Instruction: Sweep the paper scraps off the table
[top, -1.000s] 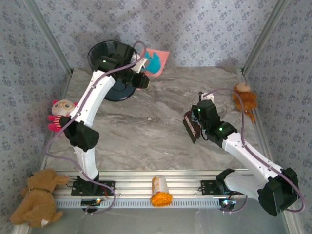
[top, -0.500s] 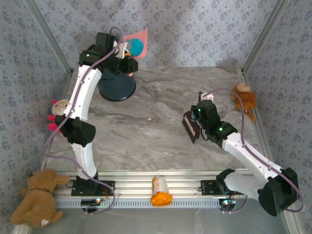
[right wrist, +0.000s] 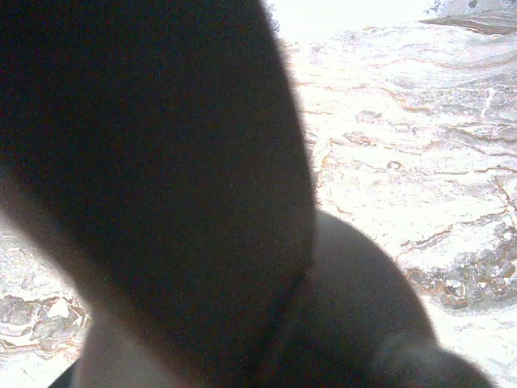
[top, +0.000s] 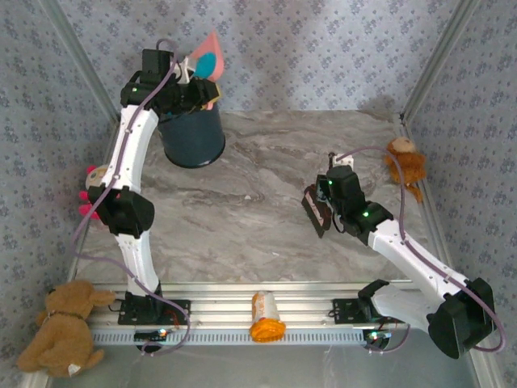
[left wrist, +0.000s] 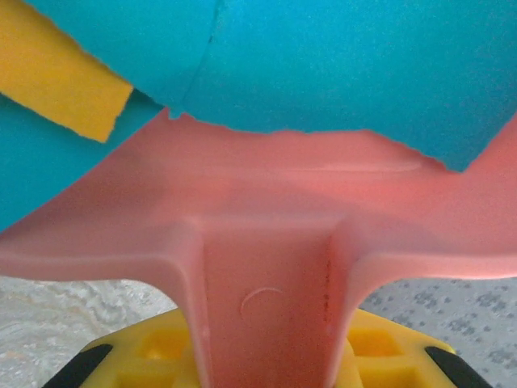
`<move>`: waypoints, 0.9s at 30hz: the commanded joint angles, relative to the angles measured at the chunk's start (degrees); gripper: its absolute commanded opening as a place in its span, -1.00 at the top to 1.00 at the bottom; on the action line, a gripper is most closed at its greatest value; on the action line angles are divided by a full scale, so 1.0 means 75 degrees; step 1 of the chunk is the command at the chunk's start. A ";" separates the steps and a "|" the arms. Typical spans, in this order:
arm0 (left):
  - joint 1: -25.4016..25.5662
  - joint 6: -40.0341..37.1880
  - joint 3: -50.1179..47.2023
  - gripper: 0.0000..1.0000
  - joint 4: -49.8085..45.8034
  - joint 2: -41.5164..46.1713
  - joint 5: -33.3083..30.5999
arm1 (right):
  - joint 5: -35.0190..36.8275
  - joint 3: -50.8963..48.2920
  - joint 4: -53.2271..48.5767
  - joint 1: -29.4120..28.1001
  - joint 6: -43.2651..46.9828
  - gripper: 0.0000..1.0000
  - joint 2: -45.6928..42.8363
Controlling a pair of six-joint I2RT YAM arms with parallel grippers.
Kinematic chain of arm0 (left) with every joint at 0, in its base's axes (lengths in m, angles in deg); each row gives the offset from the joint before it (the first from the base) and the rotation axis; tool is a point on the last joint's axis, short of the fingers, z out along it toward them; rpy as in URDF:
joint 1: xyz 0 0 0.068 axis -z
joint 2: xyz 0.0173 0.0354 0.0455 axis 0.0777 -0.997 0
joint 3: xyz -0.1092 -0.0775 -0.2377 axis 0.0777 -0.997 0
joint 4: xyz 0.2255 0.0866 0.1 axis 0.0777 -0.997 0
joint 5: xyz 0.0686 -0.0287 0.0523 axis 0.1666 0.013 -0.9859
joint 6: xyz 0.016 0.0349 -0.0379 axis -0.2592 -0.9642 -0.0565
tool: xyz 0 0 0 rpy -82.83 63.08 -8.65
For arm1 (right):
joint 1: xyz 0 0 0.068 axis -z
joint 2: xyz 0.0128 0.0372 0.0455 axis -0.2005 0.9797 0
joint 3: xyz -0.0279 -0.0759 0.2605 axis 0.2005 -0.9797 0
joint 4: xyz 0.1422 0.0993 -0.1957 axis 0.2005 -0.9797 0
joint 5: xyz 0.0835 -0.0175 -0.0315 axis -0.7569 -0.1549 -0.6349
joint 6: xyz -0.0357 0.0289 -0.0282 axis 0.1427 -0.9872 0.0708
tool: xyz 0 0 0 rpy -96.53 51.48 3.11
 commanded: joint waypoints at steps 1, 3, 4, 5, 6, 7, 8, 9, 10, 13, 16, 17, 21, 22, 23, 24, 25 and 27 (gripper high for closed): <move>-0.0113 0.0945 -0.0381 1.00 0.1031 0.0120 0.0372 | 0.0042 0.0029 0.0172 0.0057 -0.0019 1.00 -0.0152; -0.0169 0.1347 -0.0713 1.00 0.1587 0.0226 0.0441 | 0.0042 0.0031 0.0153 0.0058 -0.0014 1.00 -0.0164; -0.0195 0.1527 -0.0897 1.00 0.1831 0.0306 0.0450 | 0.0054 0.0026 0.0163 0.0057 -0.0014 1.00 -0.0164; -0.0213 0.1680 -0.1078 1.00 0.2075 0.0386 0.0439 | 0.0054 0.0032 0.0143 0.0061 -0.0012 1.00 -0.0164; -0.0242 0.1850 -0.1263 1.00 0.2308 0.0473 0.0447 | 0.0054 0.0037 0.0146 0.0061 -0.0013 1.00 -0.0172; -0.0260 0.2021 -0.1468 1.00 0.2572 0.0567 0.0459 | 0.0054 0.0027 0.0141 0.0058 -0.0008 1.00 -0.0175; -0.0277 0.2155 -0.1633 1.00 0.2770 0.0644 0.0476 | 0.0054 0.0036 0.0128 0.0057 -0.0003 1.00 -0.0175; -0.0289 0.2252 -0.1761 1.00 0.2913 0.0703 0.0500 | 0.0054 0.0045 0.0134 0.0068 -0.0002 1.00 -0.0175; -0.0302 0.2356 -0.1884 1.00 0.3099 0.0762 0.0511 | 0.0054 0.0042 0.0141 0.0063 -0.0001 1.00 -0.0167; -0.0336 0.2671 -0.2214 1.00 0.3554 0.0853 0.0661 | 0.0045 0.0039 0.0169 0.0068 -0.0002 1.00 -0.0152; -0.0358 0.2998 -0.2521 1.00 0.4008 0.0964 0.0759 | 0.0032 0.0045 0.0202 0.0073 0.0004 1.00 -0.0128; -0.0359 0.3078 -0.2578 1.00 0.4127 0.0992 0.0806 | 0.0034 0.0028 0.0208 0.0072 0.0005 1.00 -0.0118; -0.0382 0.3696 -0.2982 1.00 0.4843 0.1107 0.1022 | 0.0017 -0.0001 0.0220 0.0073 -0.0014 1.00 -0.0105; -0.0384 0.3897 -0.3149 1.00 0.5122 0.1129 0.1095 | 0.0019 -0.0003 0.0225 0.0069 -0.0013 1.00 -0.0105; -0.0395 0.4191 -0.3265 1.00 0.5453 0.1155 0.1177 | 0.0009 -0.0002 0.0225 0.0063 -0.0024 1.00 -0.0105; -0.0397 0.4532 -0.3447 1.00 0.5862 0.1186 0.1244 | 0.0001 -0.0001 0.0228 0.0068 -0.0023 1.00 -0.0105; -0.0427 0.4850 -0.3621 1.00 0.6271 0.1225 0.1275 | 0.0007 -0.0001 0.0216 0.0070 -0.0020 1.00 -0.0105; -0.0465 0.5552 -0.3966 1.00 0.7083 0.1275 0.1333 | 0.0007 -0.0016 0.0203 0.0071 -0.0023 1.00 -0.0116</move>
